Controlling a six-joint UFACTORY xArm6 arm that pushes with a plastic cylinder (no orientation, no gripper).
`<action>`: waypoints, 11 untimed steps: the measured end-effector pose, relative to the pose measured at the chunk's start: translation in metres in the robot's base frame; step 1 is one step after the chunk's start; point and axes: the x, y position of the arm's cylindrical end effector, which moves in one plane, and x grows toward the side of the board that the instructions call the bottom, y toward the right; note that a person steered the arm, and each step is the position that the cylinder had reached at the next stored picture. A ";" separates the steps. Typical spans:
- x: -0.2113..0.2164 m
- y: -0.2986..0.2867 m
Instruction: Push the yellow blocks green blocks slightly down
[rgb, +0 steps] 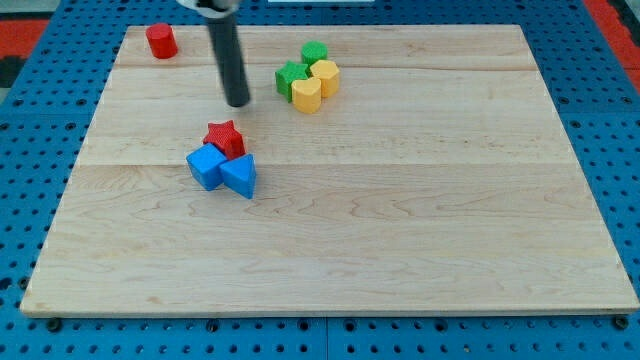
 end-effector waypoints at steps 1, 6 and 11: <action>0.017 0.070; -0.069 0.082; -0.043 -0.008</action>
